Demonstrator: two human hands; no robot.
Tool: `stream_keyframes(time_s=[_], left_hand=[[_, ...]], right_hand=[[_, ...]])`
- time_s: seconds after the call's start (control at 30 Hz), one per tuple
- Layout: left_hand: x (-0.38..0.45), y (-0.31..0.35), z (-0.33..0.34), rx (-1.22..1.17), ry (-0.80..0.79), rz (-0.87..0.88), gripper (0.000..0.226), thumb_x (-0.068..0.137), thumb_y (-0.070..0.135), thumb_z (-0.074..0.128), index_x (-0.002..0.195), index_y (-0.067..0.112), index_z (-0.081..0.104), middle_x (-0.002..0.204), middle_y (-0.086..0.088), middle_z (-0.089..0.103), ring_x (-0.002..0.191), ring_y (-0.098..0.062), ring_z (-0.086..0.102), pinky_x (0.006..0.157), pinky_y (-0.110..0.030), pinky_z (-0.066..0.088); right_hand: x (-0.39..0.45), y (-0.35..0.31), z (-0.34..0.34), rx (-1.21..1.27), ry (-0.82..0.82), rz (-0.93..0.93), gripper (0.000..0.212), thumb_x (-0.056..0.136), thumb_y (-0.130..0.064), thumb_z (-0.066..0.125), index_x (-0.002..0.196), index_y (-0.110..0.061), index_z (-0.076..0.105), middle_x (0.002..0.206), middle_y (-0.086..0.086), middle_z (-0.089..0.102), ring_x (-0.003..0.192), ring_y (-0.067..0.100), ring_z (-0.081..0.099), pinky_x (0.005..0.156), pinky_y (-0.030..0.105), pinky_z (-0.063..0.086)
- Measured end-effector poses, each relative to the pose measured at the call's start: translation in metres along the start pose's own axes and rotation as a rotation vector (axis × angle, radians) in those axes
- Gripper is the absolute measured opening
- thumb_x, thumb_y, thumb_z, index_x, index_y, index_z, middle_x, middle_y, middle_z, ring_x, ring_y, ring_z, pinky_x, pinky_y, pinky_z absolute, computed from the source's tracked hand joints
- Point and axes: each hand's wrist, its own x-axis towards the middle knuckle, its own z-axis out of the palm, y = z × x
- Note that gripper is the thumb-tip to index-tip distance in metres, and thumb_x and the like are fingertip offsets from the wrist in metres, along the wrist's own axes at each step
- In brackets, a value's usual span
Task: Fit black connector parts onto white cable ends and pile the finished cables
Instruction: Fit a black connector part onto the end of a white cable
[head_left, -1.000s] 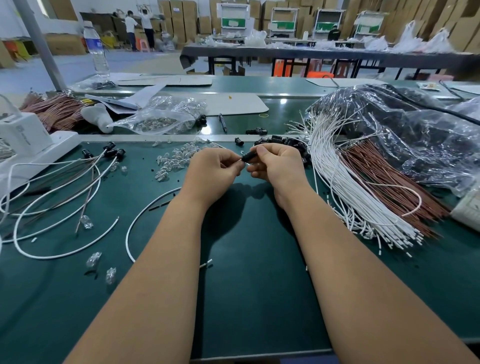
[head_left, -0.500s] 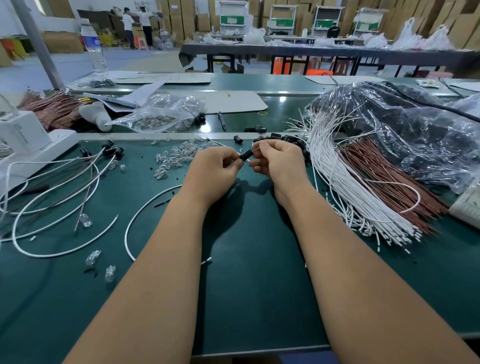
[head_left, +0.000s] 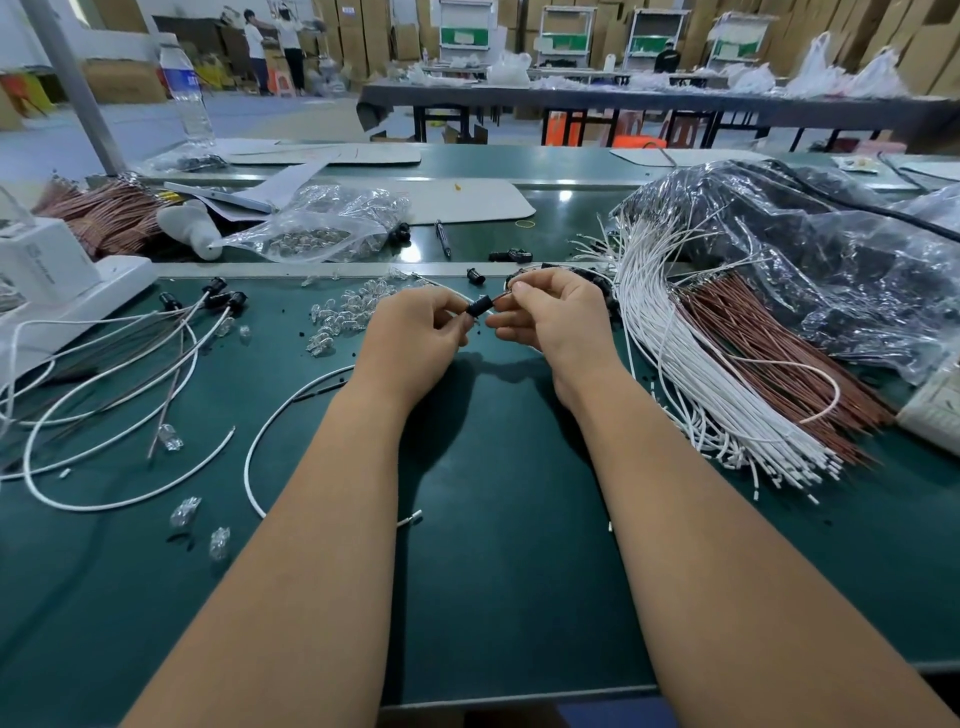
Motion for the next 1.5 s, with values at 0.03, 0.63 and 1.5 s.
stream_keyframes(time_s=[0.03,0.63,1.5], left_hand=[[-0.0003,0.0004,0.0000,-0.014,-0.004,-0.008,0.015,0.089,0.012,0.064,0.080,0.024,0.066,0.069,0.004,0.069,0.067,-0.017,0.066,0.075,-0.034,0.056],[-0.0006,0.0073,0.0006,-0.262,-0.046,-0.104,0.012,0.091,0.009,0.063,0.081,0.013,0.067,0.067,0.001,0.069,0.057,-0.004,0.061,0.066,-0.020,0.053],[-0.0005,0.0098,-0.0006,-0.305,-0.028,-0.107,0.011,0.090,0.007,0.063,0.082,0.011,0.069,0.063,-0.005,0.063,0.049,-0.001,0.052,0.055,-0.014,0.045]], right_hand=[[0.0001,0.0002,-0.0002,0.001,0.002,-0.007,0.014,0.096,0.000,0.051,0.086,-0.007,0.058,0.074,0.011,0.065,0.056,0.018,0.069,0.051,0.022,0.053],[-0.0002,0.0005,-0.0009,-0.188,0.010,-0.053,0.015,0.095,-0.007,0.055,0.082,-0.014,0.058,0.072,0.007,0.063,0.052,0.012,0.062,0.053,0.024,0.052],[-0.0027,0.0014,0.0028,-0.264,0.068,-0.201,0.024,0.076,0.006,0.065,0.076,-0.018,0.062,0.072,0.007,0.070,0.066,0.019,0.071,0.071,0.037,0.060]])
